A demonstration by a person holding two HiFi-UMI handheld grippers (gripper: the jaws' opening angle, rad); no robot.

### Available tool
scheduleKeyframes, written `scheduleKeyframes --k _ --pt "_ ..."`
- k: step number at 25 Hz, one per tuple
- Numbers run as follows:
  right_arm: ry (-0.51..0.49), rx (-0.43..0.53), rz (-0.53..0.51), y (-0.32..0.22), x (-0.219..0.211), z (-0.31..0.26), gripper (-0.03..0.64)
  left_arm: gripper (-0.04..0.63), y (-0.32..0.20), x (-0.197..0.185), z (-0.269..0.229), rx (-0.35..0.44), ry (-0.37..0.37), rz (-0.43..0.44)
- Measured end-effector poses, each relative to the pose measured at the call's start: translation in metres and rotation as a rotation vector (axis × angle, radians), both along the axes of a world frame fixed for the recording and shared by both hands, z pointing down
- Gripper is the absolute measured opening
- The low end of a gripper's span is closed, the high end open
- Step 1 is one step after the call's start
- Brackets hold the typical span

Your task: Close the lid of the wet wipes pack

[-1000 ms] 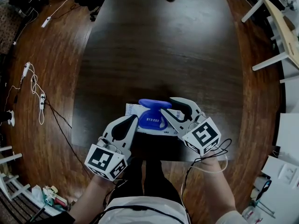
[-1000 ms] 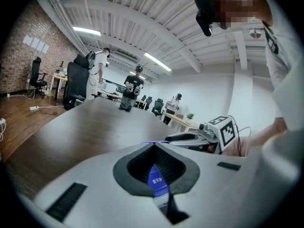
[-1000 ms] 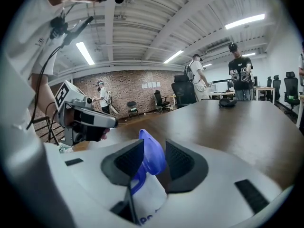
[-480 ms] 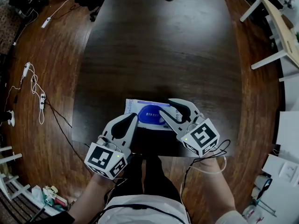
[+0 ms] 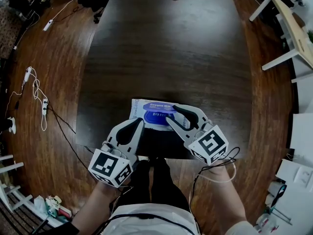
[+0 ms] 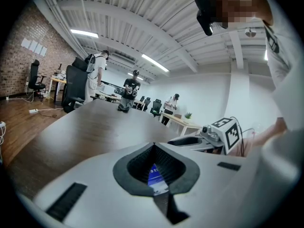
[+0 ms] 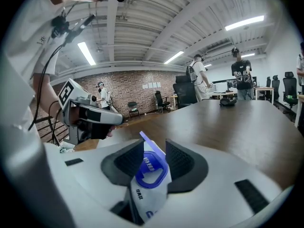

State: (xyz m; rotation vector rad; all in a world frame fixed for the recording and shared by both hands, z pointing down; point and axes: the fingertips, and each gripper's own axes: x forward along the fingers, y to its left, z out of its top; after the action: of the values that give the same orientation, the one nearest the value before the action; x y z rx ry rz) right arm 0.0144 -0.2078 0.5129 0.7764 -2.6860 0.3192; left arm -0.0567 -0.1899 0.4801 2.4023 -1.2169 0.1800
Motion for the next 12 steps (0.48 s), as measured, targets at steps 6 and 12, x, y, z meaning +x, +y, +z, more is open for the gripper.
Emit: scheduleKeyframes --k 6,12 --pt "-0.001 -0.001 0.005 0.010 0.000 0.001 0.126 0.002 0.009 0.001 -0.002 0.001 -0.003 0.002" --pt "-0.001 -0.009 -0.002 0.020 -0.003 0.005 0.126 0.002 0.019 0.000 0.005 0.009 0.002 0.008"
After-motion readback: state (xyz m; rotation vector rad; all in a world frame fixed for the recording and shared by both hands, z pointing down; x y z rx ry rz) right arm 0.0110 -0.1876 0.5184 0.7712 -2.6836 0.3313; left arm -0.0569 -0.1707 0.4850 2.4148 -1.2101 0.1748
